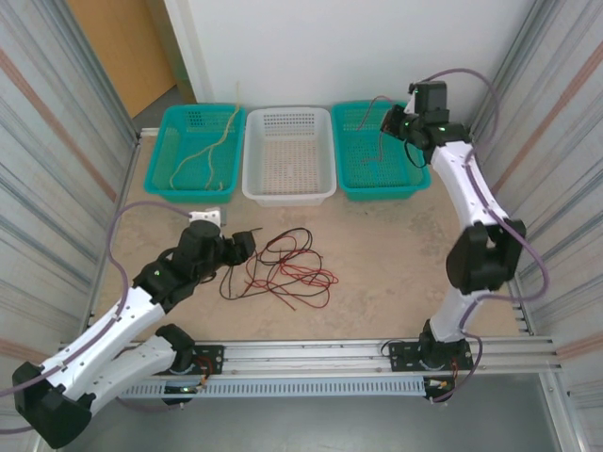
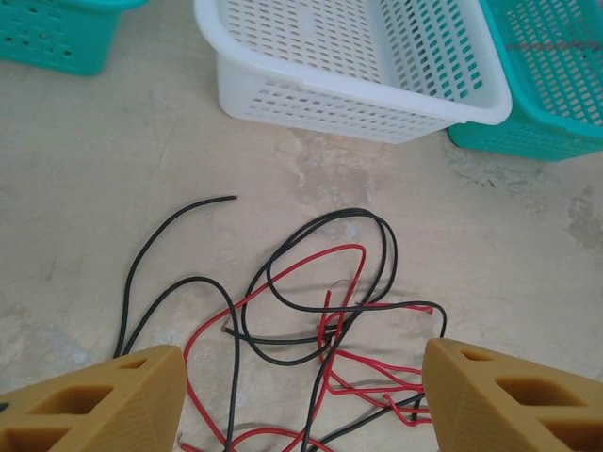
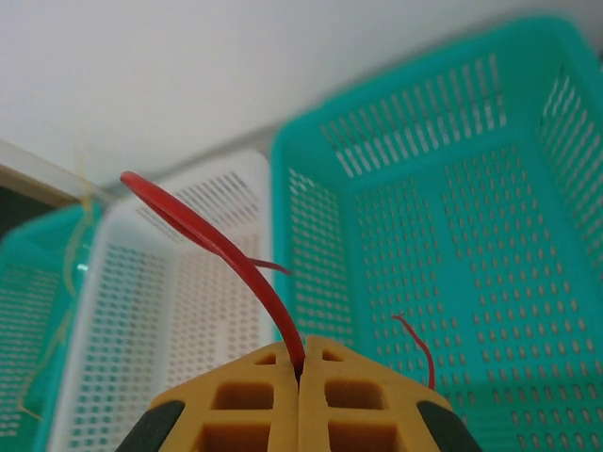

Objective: Untangle the cables

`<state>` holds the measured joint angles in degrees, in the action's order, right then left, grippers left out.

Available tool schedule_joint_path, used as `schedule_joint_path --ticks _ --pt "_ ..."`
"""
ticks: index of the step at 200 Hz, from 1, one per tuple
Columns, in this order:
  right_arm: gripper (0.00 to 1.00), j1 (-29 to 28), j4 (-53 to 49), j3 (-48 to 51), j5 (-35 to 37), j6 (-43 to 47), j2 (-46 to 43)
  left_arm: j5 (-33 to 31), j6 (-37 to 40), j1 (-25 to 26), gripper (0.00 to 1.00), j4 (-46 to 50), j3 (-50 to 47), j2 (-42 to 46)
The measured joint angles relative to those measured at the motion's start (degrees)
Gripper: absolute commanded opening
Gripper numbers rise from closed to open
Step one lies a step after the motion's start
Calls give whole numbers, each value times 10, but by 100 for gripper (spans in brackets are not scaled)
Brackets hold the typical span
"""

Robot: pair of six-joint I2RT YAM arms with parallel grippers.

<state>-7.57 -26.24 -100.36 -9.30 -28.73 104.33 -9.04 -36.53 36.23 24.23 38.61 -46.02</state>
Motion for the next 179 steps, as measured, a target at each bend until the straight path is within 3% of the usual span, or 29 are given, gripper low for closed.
schedule_joint_path --ticks 50,102,179 --pt "0 -31 -39 7 -15 25 112 5 -11 -5 68 12 -25 6" --pt "0 -71 -38 43 -35 29 118 18 -24 -7 66 12 -47 6" --pt "0 -85 -14 85 -58 22 118 27 -44 -7 65 -9 -63 -5"
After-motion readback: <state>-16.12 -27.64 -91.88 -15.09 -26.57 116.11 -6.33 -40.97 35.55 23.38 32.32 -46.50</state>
